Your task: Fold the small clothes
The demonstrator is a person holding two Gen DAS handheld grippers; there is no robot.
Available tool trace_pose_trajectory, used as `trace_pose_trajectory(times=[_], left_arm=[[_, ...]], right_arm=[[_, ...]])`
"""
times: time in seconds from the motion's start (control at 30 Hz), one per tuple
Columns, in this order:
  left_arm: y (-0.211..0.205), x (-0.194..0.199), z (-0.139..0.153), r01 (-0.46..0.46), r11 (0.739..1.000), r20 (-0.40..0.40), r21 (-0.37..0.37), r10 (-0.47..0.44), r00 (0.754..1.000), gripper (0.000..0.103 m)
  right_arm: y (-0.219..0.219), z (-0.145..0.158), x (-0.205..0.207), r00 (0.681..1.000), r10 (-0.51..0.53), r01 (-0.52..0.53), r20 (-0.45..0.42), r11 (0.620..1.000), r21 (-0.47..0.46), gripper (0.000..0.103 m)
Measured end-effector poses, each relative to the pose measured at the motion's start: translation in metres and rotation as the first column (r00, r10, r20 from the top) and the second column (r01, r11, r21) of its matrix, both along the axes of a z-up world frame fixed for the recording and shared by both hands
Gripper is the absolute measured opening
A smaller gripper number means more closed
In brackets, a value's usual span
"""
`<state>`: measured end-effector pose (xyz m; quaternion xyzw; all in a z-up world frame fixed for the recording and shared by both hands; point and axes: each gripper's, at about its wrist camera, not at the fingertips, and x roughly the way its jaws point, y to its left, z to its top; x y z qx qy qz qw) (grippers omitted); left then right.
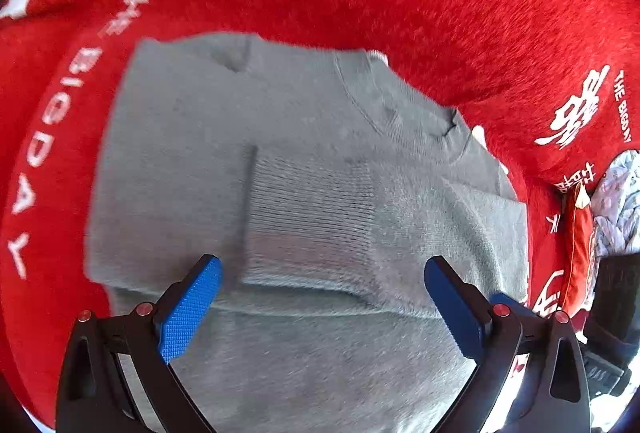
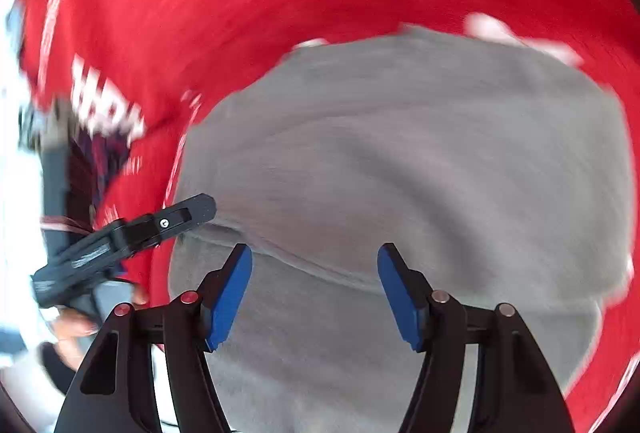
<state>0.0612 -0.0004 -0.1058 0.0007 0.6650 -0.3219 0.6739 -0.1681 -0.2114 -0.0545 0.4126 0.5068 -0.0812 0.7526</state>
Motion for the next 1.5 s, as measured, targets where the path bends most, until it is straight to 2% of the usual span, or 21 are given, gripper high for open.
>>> trace_pose_trajectory(times=[0.1,0.2,0.23,0.27,0.33,0.37,0.4,0.43,0.53,0.63,0.8,0.93,0.97,1.0,1.1,1.13,1.27,1.33,1.37,1.4,1.5], left_arm=[[-0.005,-0.002,-0.002,-0.016,1.0,-0.001,0.0,0.016,1.0,0.095],[-0.012,0.001,-0.003,0.0,1.0,-0.006,0.005,0.0,1.0,0.038],[-0.013,0.003,-0.004,0.006,1.0,-0.025,-0.019,-0.006,1.0,0.012],[-0.012,0.005,-0.003,0.006,0.999,-0.038,-0.034,-0.007,0.999,0.008],[-0.011,0.007,0.004,0.006,0.998,-0.012,-0.063,-0.007,1.0,0.008],[-0.011,0.007,0.011,0.018,0.997,0.015,-0.073,-0.017,1.0,0.008],[-0.01,0.007,0.015,0.022,0.997,0.03,-0.077,-0.02,0.999,0.008],[-0.009,0.007,0.02,0.027,0.996,0.044,-0.084,-0.024,0.999,0.008],[-0.005,0.004,0.024,0.043,0.996,0.054,-0.084,-0.038,0.998,0.008],[-0.001,0.0,0.006,0.062,0.998,0.047,-0.007,-0.061,0.997,0.008],[0.014,-0.003,0.009,0.037,0.994,0.125,0.107,-0.05,0.991,0.012],[0.026,-0.001,0.026,0.005,0.976,0.237,0.216,-0.058,0.97,0.066],[0.028,-0.001,0.03,0.001,0.975,0.253,0.223,-0.059,0.966,0.067],[0.029,-0.001,0.033,0.0,0.973,0.26,0.233,-0.062,0.964,0.067],[0.032,0.003,0.037,-0.003,0.971,0.26,0.238,-0.061,0.964,0.067],[0.03,0.002,0.038,-0.001,0.972,0.263,0.233,-0.062,0.963,0.067],[0.003,-0.008,0.027,0.016,0.971,0.279,0.237,-0.084,0.957,0.067],[-0.01,-0.009,0.018,0.025,0.965,0.278,0.262,-0.1,0.955,0.067],[-0.014,-0.01,0.013,0.027,0.96,0.279,0.28,-0.108,0.954,0.067],[-0.015,-0.012,0.009,0.03,0.953,0.279,0.302,-0.118,0.953,0.067],[-0.015,-0.015,0.007,0.029,0.951,0.3,0.309,-0.127,0.946,0.067]], right_arm=[[-0.033,-0.01,-0.05,0.982,-0.188,0.189,-0.02,0.976,0.108,0.069],[-0.06,-0.028,-0.092,0.933,-0.356,0.358,-0.043,0.914,0.19,0.069],[-0.064,-0.031,-0.099,0.917,-0.397,0.397,-0.045,0.894,0.207,0.069],[-0.073,-0.035,-0.108,0.89,-0.455,0.45,-0.038,0.862,0.232,0.069],[-0.084,-0.039,-0.119,0.854,-0.52,0.51,-0.03,0.822,0.254,0.065],[-0.09,-0.04,-0.123,0.834,-0.551,0.537,-0.026,0.801,0.264,0.055],[-0.097,-0.041,-0.124,0.822,-0.568,0.556,-0.035,0.788,0.264,0.016],[-0.1,-0.04,-0.124,0.82,-0.572,0.56,-0.035,0.787,0.259,0.006],[-0.104,-0.022,-0.113,0.855,-0.518,0.504,0.025,0.842,0.191,0.006],[-0.106,-0.022,-0.104,0.909,-0.417,0.415,-0.007,0.904,0.102,0.006],[-0.106,-0.045,-0.105,0.935,-0.348,0.354,-0.065,0.928,0.118,0.005],[-0.104,-0.032,-0.11,0.945,-0.309,0.319,-0.104,0.942,0.103,0.012],[-0.103,-0.022,-0.112,0.948,-0.301,0.31,-0.102,0.948,0.075,0.015],[-0.104,-0.014,-0.114,0.949,-0.303,0.309,-0.088,0.949,0.058,0.023],[-0.113,0.0,-0.115,0.942,-0.333,0.334,-0.03,0.943,0.014,0.068],[-0.119,-0.001,-0.114,0.94,-0.34,0.34,-0.031,0.94,0.005,0.068],[-0.148,-0.029,-0.094,0.924,-0.377,0.381,-0.064,0.923,0.062,0.067],[-0.157,-0.043,-0.083,0.919,-0.389,0.394,-0.06,0.912,0.116,0.058],[-0.159,-0.044,-0.078,0.923,-0.383,0.386,-0.044,0.913,0.133,0.049],[-0.157,-0.046,-0.066,0.942,-0.328,0.334,-0.063,0.931,0.15,0.005],[-0.145,-0.019,-0.045,0.98,-0.189,0.187,-0.061,0.982,-0.03,0.008]])
